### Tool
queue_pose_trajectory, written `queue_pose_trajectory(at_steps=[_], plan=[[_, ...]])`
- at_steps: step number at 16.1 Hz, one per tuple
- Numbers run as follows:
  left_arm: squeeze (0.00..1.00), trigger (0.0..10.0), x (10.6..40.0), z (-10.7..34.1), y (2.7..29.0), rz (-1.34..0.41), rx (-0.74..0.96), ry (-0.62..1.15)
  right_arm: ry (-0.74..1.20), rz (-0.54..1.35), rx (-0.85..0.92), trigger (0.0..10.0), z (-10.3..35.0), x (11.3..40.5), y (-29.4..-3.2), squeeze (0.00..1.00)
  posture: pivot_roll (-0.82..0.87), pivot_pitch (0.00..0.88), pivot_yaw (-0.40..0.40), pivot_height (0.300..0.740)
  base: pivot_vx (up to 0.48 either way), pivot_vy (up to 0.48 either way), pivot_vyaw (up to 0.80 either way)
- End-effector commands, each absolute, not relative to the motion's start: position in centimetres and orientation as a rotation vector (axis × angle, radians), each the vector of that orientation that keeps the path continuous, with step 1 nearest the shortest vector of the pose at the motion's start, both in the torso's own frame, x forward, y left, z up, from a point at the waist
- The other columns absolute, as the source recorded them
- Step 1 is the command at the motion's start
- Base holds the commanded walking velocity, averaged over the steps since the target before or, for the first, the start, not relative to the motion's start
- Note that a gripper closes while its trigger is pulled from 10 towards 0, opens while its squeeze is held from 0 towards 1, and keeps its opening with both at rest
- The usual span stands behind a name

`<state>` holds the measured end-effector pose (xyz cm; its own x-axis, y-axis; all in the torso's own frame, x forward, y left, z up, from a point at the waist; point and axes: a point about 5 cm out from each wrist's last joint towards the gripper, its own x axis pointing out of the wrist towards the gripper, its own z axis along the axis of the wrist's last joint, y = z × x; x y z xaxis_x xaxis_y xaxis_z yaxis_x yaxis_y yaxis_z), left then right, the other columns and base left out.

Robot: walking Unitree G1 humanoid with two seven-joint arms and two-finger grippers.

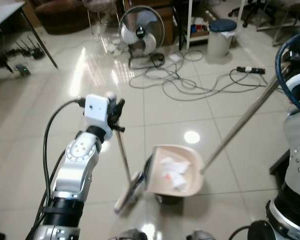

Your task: Sweep floor

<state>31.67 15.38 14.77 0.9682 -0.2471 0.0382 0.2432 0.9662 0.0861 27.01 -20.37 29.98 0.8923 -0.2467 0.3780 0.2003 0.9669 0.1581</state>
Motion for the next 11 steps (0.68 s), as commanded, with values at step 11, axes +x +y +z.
queue_pose_trajectory(at_steps=[11], plan=[[0.0,10.0,31.5,15.1,17.6,-0.111,0.147,-0.08,-0.599,-0.092,0.046,10.0,32.6,27.3,-17.8,0.0,-0.05,0.073,0.079,0.74,0.0,0.0,0.0]])
